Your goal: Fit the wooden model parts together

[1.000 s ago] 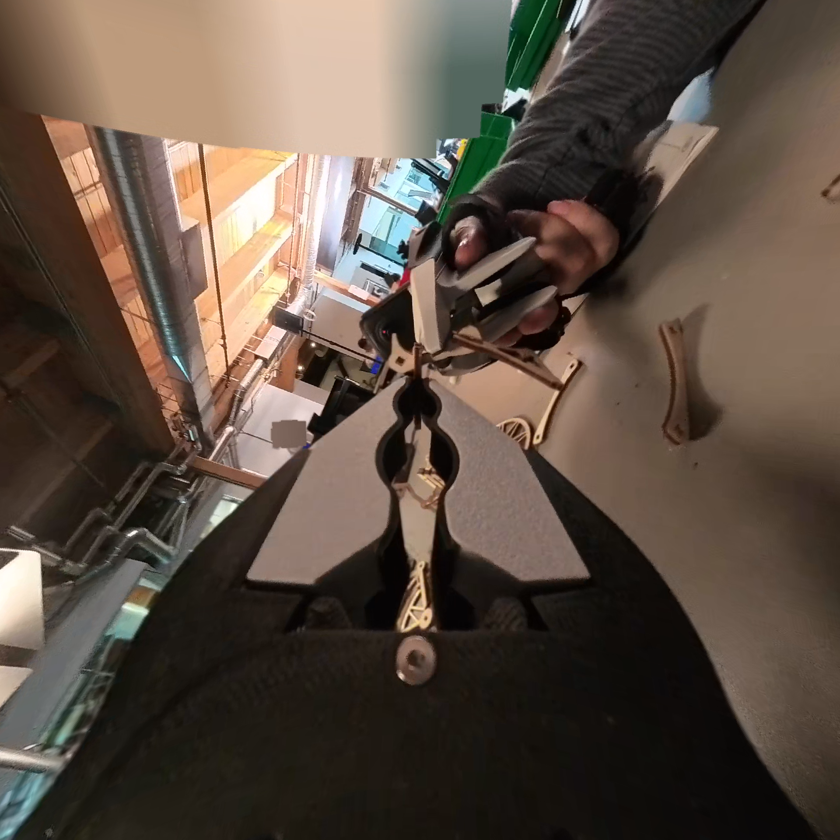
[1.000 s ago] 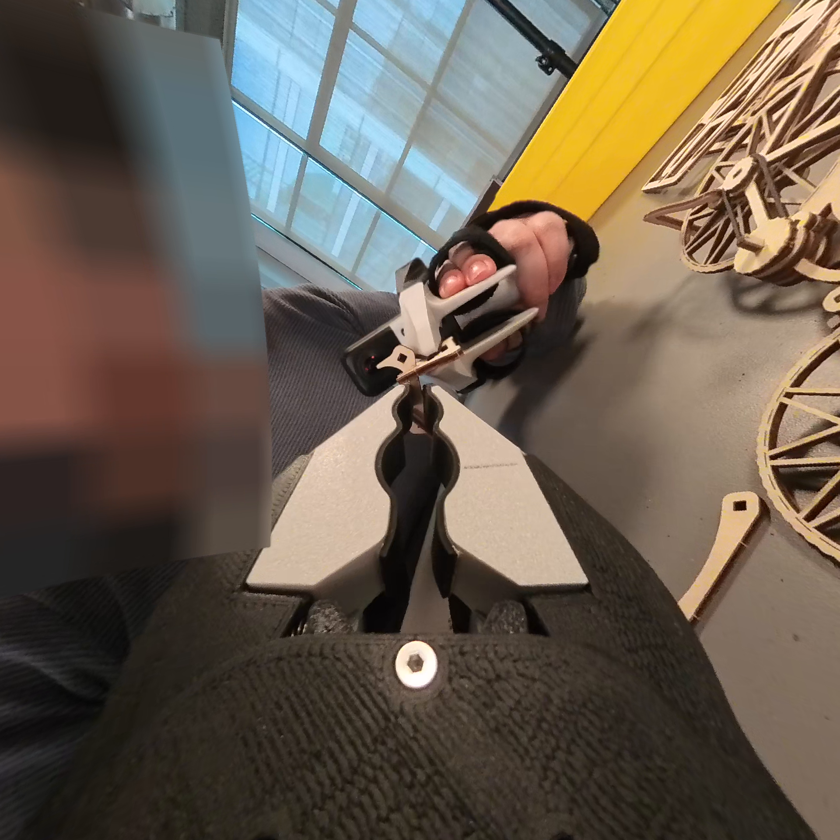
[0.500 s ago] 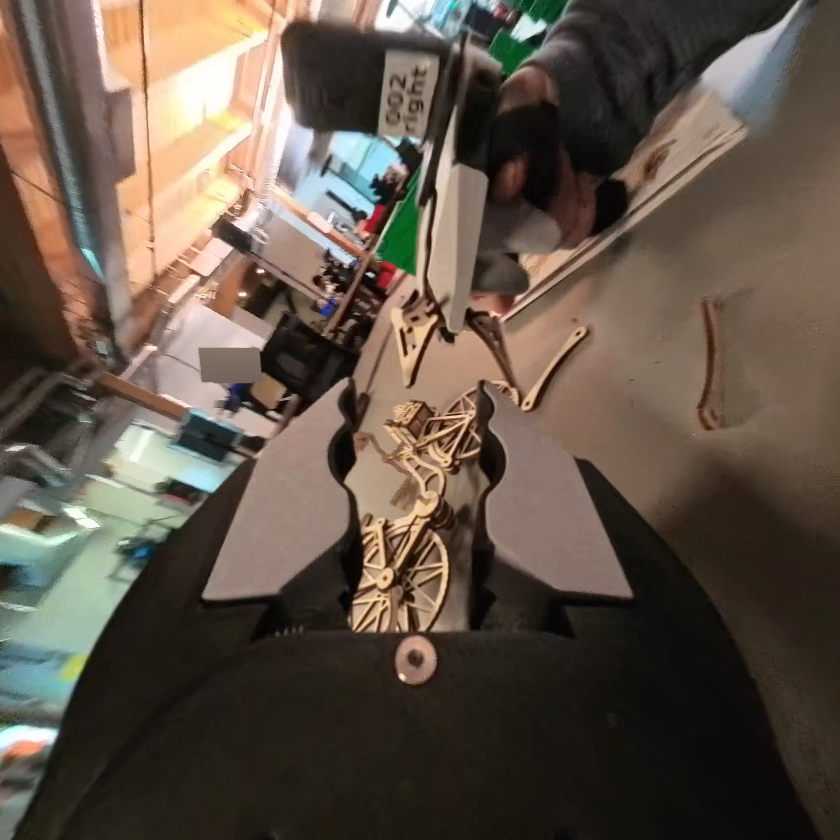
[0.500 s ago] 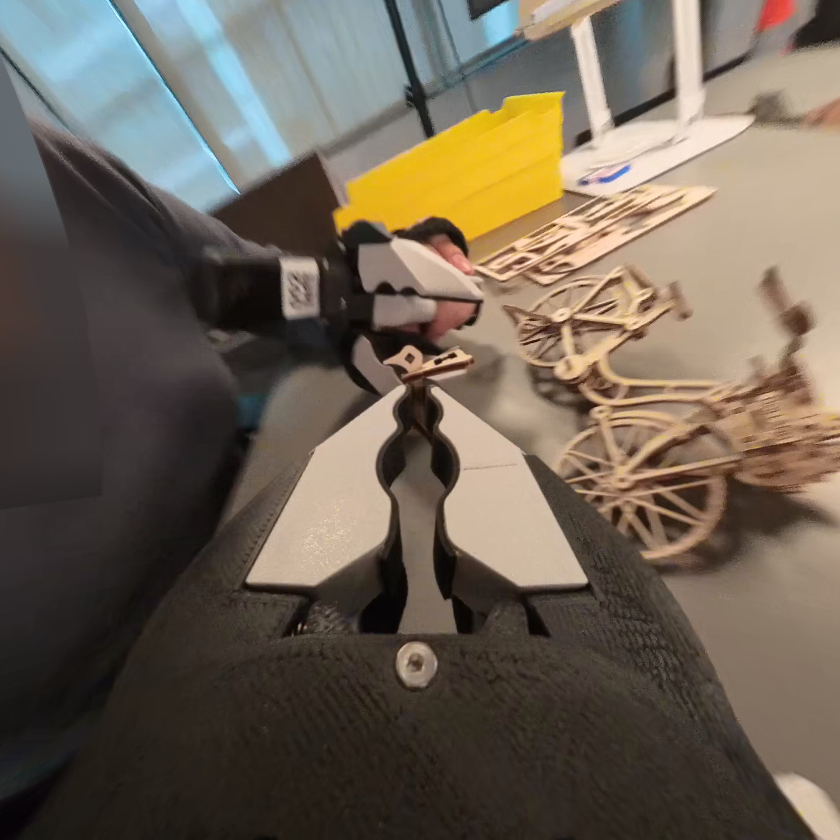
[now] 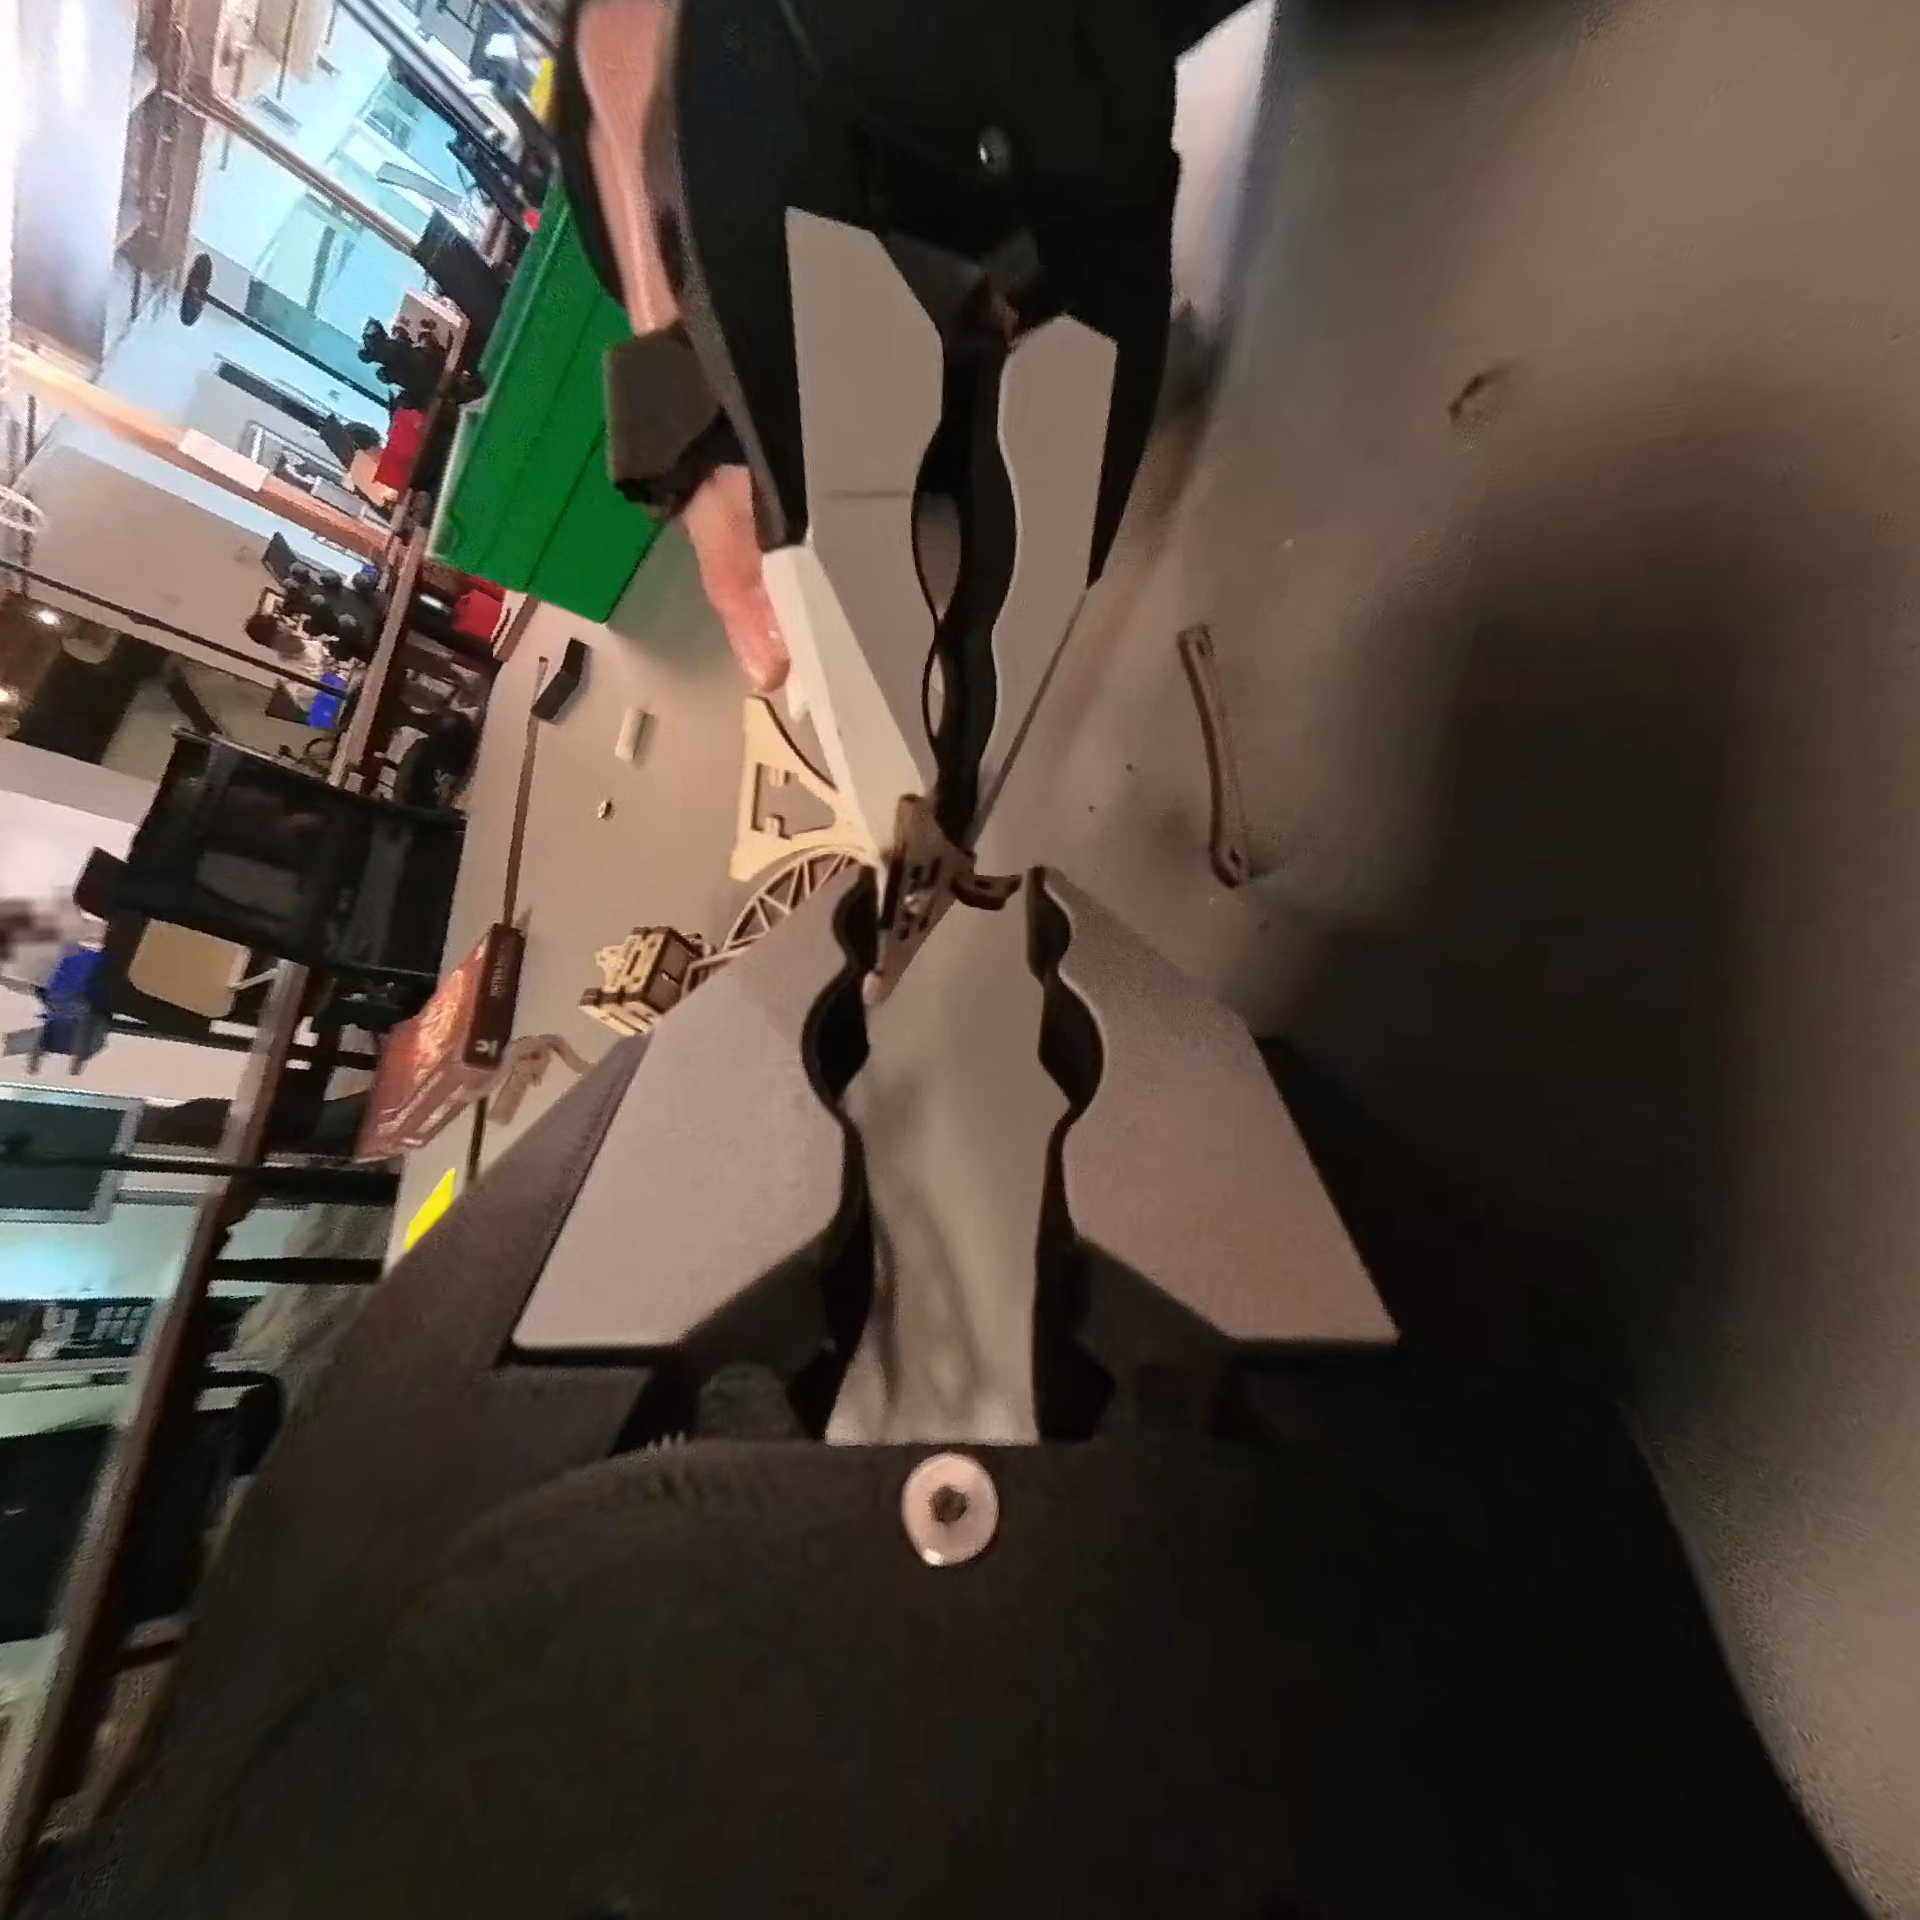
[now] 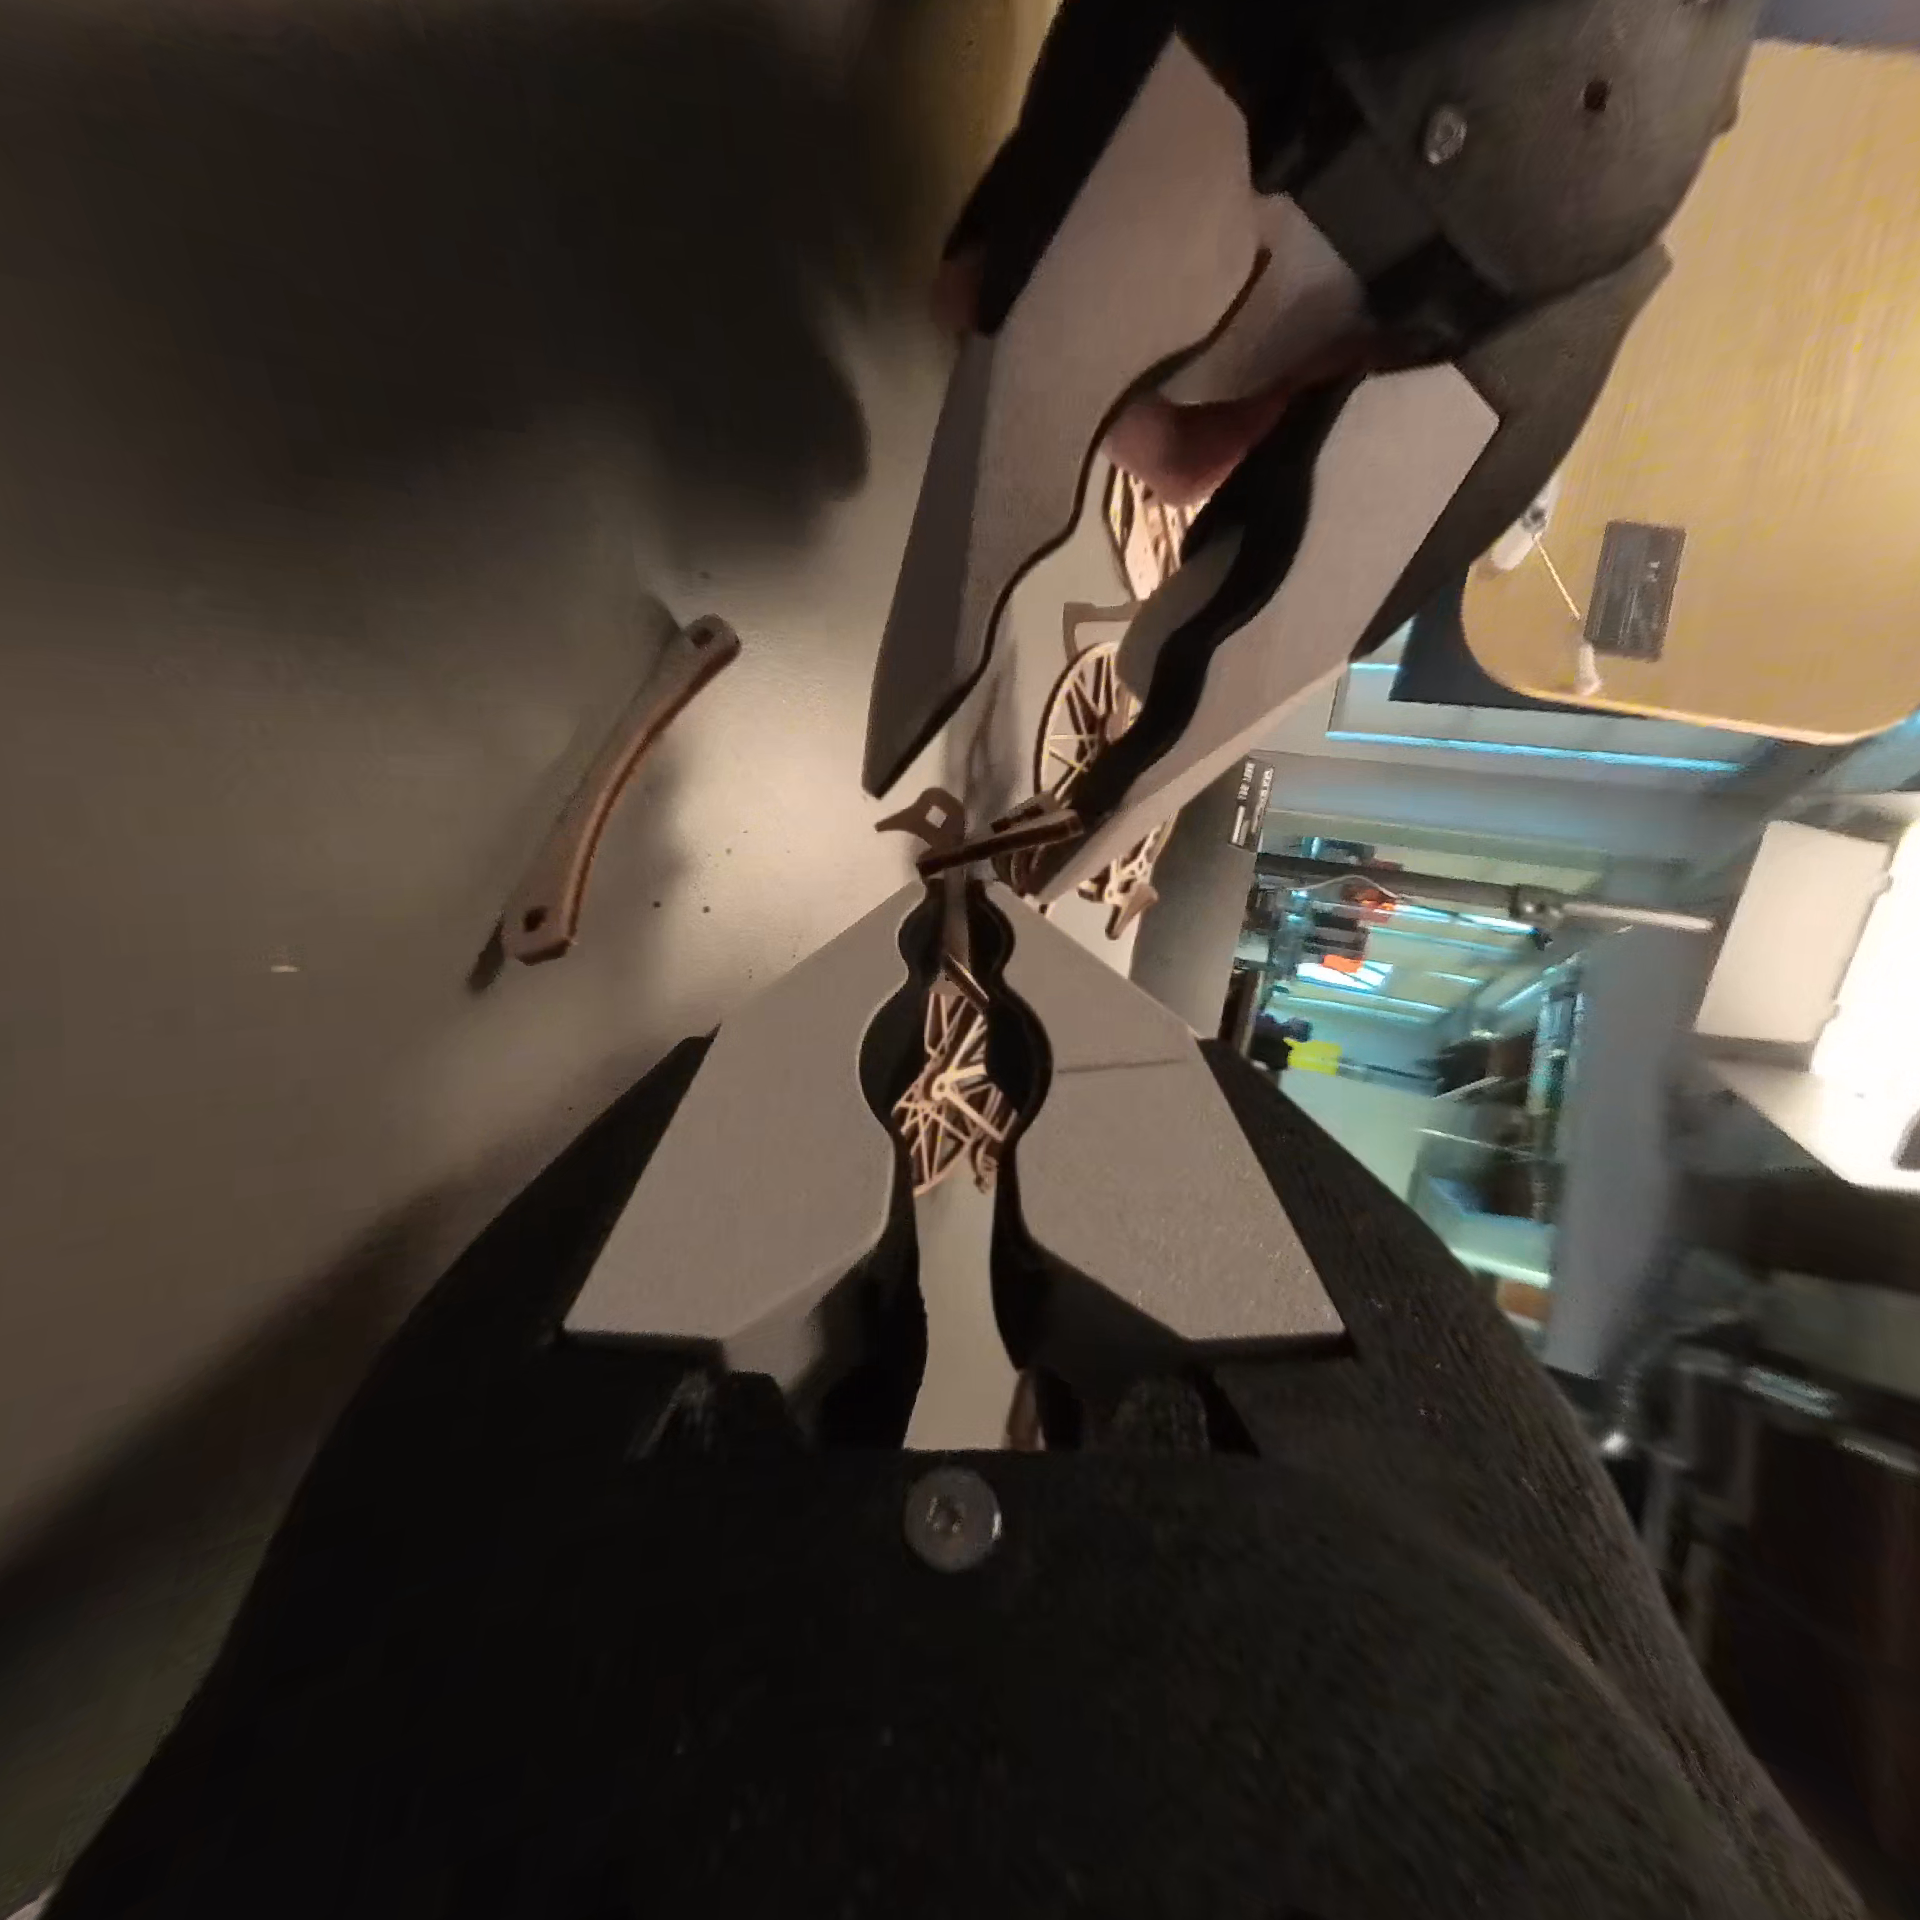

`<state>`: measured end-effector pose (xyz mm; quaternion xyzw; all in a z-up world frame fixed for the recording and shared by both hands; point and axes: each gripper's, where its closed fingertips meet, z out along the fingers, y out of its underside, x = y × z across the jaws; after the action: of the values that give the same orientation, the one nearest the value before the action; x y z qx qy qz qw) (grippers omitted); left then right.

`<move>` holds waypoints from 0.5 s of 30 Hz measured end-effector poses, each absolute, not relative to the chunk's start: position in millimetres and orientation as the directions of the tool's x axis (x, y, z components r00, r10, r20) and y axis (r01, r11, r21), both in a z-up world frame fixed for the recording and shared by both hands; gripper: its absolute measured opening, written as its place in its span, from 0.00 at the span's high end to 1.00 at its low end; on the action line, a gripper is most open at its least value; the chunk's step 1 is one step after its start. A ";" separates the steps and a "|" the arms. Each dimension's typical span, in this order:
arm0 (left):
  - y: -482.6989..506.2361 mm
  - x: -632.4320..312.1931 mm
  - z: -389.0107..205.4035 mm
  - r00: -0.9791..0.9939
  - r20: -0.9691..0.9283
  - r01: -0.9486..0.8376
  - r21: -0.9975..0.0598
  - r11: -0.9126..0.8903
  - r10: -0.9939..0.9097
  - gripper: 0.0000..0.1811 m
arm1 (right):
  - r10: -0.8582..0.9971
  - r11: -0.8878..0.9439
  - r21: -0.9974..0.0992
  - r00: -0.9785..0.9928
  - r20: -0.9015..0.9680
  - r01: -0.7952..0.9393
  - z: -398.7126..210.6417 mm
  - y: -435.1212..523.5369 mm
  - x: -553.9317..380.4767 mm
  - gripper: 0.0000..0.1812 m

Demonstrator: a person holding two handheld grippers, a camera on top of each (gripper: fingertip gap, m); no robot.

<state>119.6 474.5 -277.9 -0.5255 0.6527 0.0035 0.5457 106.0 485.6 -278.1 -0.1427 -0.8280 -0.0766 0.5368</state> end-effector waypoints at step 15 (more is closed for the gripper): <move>452.8 120.2 -277.9 0.074 -0.433 -0.649 -0.705 0.287 -0.898 0.99 | 0.412 0.905 -0.304 -0.437 0.799 0.296 -281.9 465.1 108.2 0.98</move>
<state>120.2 452.8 -277.9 -0.5808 0.6660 -0.1393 0.4469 108.2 465.1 -281.9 -0.2093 -0.8457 0.0594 0.4873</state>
